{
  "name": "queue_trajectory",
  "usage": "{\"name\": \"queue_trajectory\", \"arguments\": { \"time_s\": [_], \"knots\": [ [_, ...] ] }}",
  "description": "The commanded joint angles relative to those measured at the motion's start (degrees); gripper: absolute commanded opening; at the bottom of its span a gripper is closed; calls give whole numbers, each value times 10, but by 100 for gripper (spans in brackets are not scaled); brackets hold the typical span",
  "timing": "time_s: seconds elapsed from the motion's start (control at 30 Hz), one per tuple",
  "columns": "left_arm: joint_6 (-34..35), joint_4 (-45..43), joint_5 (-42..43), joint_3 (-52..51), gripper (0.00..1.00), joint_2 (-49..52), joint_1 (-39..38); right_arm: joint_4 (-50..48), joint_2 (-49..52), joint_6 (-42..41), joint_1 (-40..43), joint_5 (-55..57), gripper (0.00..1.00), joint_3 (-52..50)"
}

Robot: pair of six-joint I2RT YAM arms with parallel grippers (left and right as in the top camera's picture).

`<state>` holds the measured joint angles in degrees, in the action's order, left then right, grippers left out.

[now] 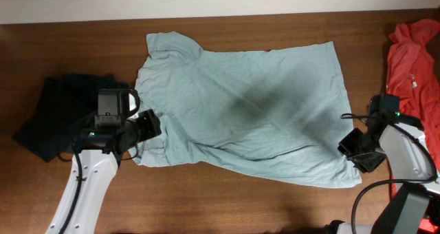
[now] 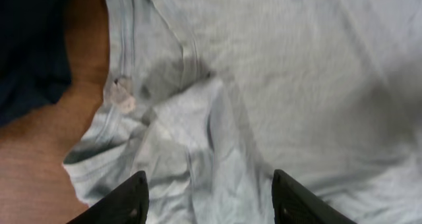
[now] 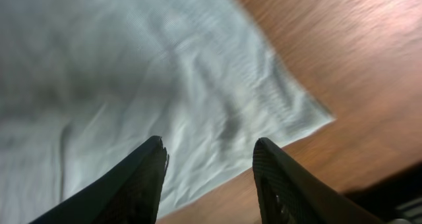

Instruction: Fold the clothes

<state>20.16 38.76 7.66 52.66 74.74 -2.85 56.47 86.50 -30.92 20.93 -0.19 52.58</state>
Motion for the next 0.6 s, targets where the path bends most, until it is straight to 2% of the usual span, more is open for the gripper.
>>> {"name": "queue_trajectory", "arguments": {
  "time_s": [0.0,0.23,0.33,0.43,0.57],
  "knots": [
    [-74,15,16,11,59,5,-3,11,-10,57,3,-71,47,2],
    [-83,17,16,10,60,5,-3,89,-10,65,3,-95,50,-3],
    [-83,10,16,11,60,5,-3,80,-10,57,8,-94,53,-33],
    [-83,6,16,11,60,5,-3,58,-10,47,27,-90,48,-51],
    [-84,7,16,10,60,5,-2,35,-15,46,82,-75,47,-49]
  ]
}}
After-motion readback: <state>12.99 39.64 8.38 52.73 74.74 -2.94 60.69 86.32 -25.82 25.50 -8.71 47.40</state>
